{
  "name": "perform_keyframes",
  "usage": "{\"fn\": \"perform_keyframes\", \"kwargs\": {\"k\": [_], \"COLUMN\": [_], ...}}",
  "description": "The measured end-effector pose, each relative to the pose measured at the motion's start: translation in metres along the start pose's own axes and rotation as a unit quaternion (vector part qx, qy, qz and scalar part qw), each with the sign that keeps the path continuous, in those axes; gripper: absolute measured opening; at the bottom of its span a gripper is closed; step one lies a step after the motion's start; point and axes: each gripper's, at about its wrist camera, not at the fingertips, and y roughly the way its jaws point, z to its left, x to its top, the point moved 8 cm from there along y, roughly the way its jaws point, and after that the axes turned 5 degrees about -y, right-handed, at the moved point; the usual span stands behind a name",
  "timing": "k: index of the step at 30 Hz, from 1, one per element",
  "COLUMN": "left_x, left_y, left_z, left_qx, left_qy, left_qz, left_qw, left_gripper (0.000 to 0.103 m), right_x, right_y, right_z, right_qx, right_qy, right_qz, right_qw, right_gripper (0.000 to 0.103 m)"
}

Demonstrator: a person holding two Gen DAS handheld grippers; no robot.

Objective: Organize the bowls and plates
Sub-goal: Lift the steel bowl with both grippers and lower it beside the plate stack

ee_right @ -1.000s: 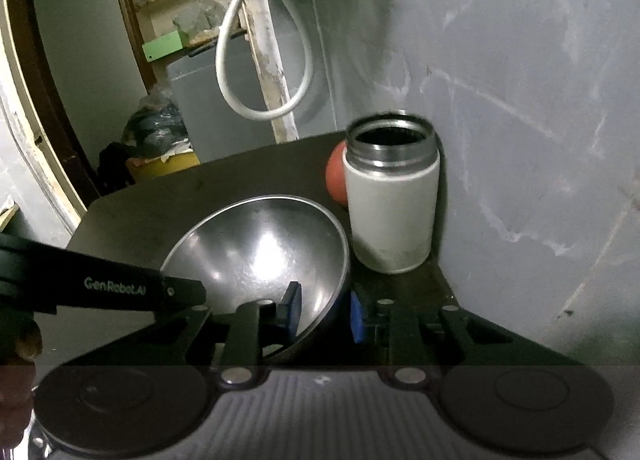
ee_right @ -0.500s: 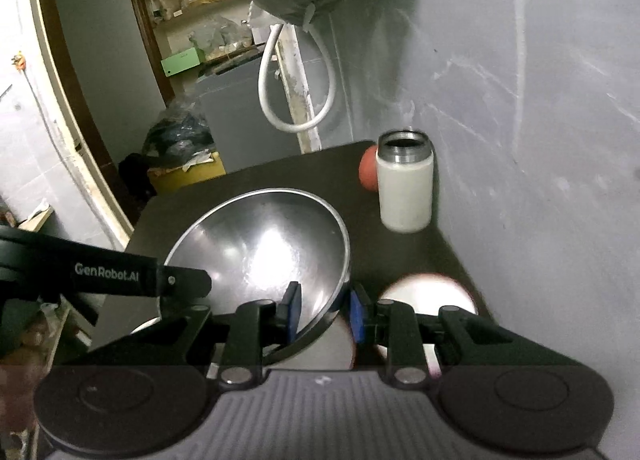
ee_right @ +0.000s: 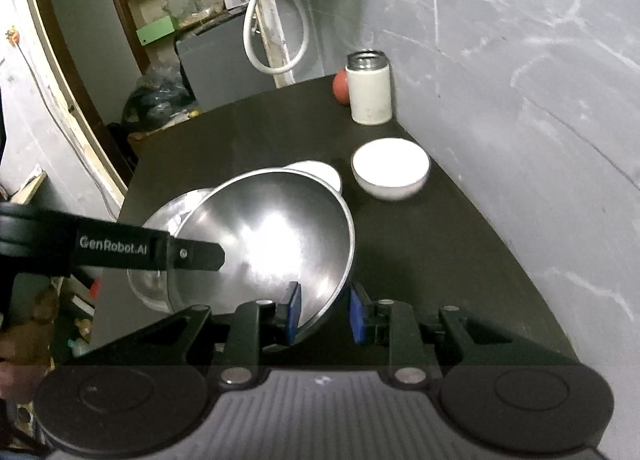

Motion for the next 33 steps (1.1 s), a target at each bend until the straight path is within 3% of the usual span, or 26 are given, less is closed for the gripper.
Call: {"fn": "perform_keyframes", "kwargs": {"k": [9,17,25,33], "left_x": [-0.051,-0.073,-0.068,-0.052], "left_y": [-0.027,-0.044,-0.031,0.009], "left_z": [-0.005,-0.004,-0.006,-0.014], "left_qx": [-0.006,-0.013,-0.005,0.014], "left_qy": [0.0,0.0,0.007,0.013], "left_qz": [0.01,0.01,0.024,0.057], "left_qw": [0.9999,0.9999,0.9997,0.9982], "left_gripper": [0.023,0.022,0.023,0.023], "right_x": [-0.037,-0.055,-0.05,-0.043], "right_y": [-0.044,-0.061,-0.051,-0.012], "right_z": [0.019,0.029,0.021,-0.012], "right_qx": [-0.013,-0.016,-0.008,0.012], "right_qy": [-0.012,-0.015,-0.018,-0.001], "right_qz": [-0.008,0.002,0.0,0.033], "right_qw": [1.0,1.0,1.0,0.999], "right_gripper": [0.029,0.029,0.029,0.029]}}
